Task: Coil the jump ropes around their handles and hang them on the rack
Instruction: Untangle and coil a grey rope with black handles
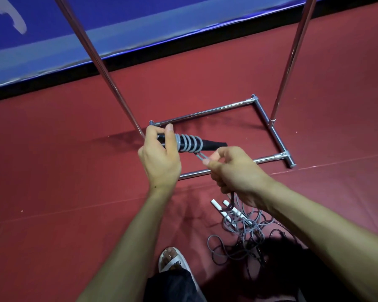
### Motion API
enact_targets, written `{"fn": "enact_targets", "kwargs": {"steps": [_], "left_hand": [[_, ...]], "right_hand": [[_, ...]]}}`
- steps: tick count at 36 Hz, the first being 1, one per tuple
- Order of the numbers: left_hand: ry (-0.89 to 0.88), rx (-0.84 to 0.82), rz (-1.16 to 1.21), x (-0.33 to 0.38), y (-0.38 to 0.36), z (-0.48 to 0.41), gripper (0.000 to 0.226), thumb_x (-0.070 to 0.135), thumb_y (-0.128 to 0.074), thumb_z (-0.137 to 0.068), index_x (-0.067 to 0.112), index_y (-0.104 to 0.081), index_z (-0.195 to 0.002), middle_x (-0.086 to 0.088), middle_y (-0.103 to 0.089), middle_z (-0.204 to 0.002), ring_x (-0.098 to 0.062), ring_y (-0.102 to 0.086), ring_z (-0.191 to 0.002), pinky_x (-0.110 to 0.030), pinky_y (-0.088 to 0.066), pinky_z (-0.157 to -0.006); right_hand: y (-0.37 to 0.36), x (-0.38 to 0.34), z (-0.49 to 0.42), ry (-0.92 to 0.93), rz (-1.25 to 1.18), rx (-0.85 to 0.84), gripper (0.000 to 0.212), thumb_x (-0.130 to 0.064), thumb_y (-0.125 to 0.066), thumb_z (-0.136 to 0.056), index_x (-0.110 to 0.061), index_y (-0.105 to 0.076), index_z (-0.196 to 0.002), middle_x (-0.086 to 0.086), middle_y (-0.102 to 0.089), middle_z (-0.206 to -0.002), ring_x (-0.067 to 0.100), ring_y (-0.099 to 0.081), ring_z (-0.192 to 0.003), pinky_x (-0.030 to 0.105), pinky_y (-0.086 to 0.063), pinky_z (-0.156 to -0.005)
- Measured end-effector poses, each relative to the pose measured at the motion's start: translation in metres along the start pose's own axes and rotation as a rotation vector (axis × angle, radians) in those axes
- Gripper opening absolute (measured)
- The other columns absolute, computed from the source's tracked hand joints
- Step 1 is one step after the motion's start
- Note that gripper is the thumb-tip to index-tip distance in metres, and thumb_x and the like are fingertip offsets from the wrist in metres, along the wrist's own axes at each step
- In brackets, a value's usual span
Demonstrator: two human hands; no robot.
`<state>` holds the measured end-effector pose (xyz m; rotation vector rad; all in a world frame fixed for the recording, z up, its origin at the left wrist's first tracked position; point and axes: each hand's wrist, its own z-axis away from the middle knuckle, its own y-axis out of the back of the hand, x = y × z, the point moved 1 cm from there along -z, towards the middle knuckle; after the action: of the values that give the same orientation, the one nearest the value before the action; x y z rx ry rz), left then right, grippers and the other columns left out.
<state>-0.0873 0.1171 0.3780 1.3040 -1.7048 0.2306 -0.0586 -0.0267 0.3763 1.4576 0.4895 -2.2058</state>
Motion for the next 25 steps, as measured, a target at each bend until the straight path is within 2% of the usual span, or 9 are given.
{"fn": "enact_targets", "kwargs": {"steps": [2,4,7,10,12,15,17,21,25], "left_hand": [[-0.04,-0.034,-0.027,-0.003,0.003,0.0,0.021,0.025,-0.052,-0.095,0.014,-0.049,-0.078,0.016,-0.04,-0.05,0.003,-0.046,-0.048,-0.021,-0.027,-0.053],[-0.105,-0.073,-0.052,-0.002,0.005,0.001,0.02,0.022,-0.054,-0.095,0.013,-0.05,-0.077,0.017,-0.038,-0.049,0.001,-0.044,-0.046,-0.017,-0.026,-0.051],[-0.203,-0.137,-0.062,-0.002,0.007,0.001,0.025,0.021,-0.055,-0.095,0.007,-0.051,-0.075,0.014,-0.037,-0.049,-0.013,-0.041,-0.05,-0.011,-0.026,-0.05],[-0.249,-0.221,-0.056,-0.002,0.007,0.001,0.028,0.023,-0.053,-0.096,0.005,-0.051,-0.074,0.01,-0.039,-0.049,-0.018,-0.04,-0.051,-0.011,-0.026,-0.049],[-0.217,-0.275,-0.046,-0.003,0.008,0.0,0.026,0.02,-0.055,-0.096,0.009,-0.049,-0.073,0.014,-0.034,-0.048,-0.013,-0.036,-0.046,-0.011,-0.025,-0.048],[-0.13,-0.317,-0.005,-0.004,0.012,-0.003,0.027,0.023,-0.054,-0.094,0.014,-0.045,-0.071,0.011,-0.035,-0.049,-0.012,-0.034,-0.048,-0.015,-0.025,-0.048],[-0.095,-0.345,0.033,-0.003,0.016,-0.005,0.028,0.025,-0.053,-0.094,0.017,-0.043,-0.069,0.008,-0.036,-0.051,-0.012,-0.033,-0.05,-0.02,-0.026,-0.049],[-0.091,-0.43,0.035,0.0,0.02,-0.006,0.031,0.026,-0.053,-0.093,0.019,-0.04,-0.066,0.003,-0.036,-0.053,-0.012,-0.032,-0.051,-0.026,-0.027,-0.049],[-0.095,-0.533,0.018,0.001,0.021,-0.005,0.031,0.025,-0.054,-0.092,0.023,-0.04,-0.065,0.007,-0.035,-0.052,-0.011,-0.033,-0.051,-0.021,-0.026,-0.049]], "right_hand": [[0.007,-0.003,-0.002,0.052,0.14,0.024,0.024,-0.012,-0.055,-0.099,-0.009,-0.053,-0.075,0.004,-0.053,-0.055,0.016,-0.042,-0.05,0.025,-0.041,-0.042],[0.017,-0.005,-0.005,0.091,0.302,0.044,0.027,-0.016,-0.058,-0.097,-0.011,-0.061,-0.07,0.002,-0.056,-0.06,0.019,-0.048,-0.061,0.038,-0.054,-0.057],[0.03,-0.004,-0.008,0.13,0.506,0.093,0.032,-0.024,-0.065,-0.091,-0.017,-0.064,-0.06,0.002,-0.054,-0.056,0.02,-0.052,-0.058,0.048,-0.058,-0.069],[0.036,-0.007,-0.01,0.203,0.541,0.07,0.018,-0.023,-0.065,-0.091,-0.018,-0.063,-0.074,0.003,-0.059,-0.057,0.01,-0.051,-0.045,0.035,-0.053,-0.053],[0.039,-0.012,-0.01,0.275,0.539,-0.005,0.009,-0.018,-0.065,-0.091,-0.022,-0.057,-0.093,0.001,-0.058,-0.055,0.003,-0.042,-0.039,0.017,-0.037,-0.044],[0.048,-0.019,-0.009,0.314,0.505,-0.134,0.009,-0.012,-0.066,-0.091,-0.013,-0.058,-0.087,0.004,-0.055,-0.053,0.004,-0.036,-0.037,0.011,-0.028,-0.039],[0.052,-0.021,-0.01,0.327,0.502,-0.186,0.014,-0.015,-0.075,-0.085,-0.009,-0.062,-0.08,0.002,-0.053,-0.053,0.005,-0.036,-0.04,0.016,-0.03,-0.041],[0.052,-0.018,-0.013,0.431,0.733,-0.262,0.027,-0.018,-0.087,-0.07,-0.026,-0.061,-0.071,-0.006,-0.059,-0.057,0.006,-0.047,-0.051,0.027,-0.041,-0.055],[0.055,-0.016,-0.014,0.529,0.854,-0.3,0.015,-0.016,-0.082,-0.076,-0.021,-0.069,-0.076,-0.013,-0.065,-0.065,0.004,-0.059,-0.062,0.013,-0.041,-0.061]]}}
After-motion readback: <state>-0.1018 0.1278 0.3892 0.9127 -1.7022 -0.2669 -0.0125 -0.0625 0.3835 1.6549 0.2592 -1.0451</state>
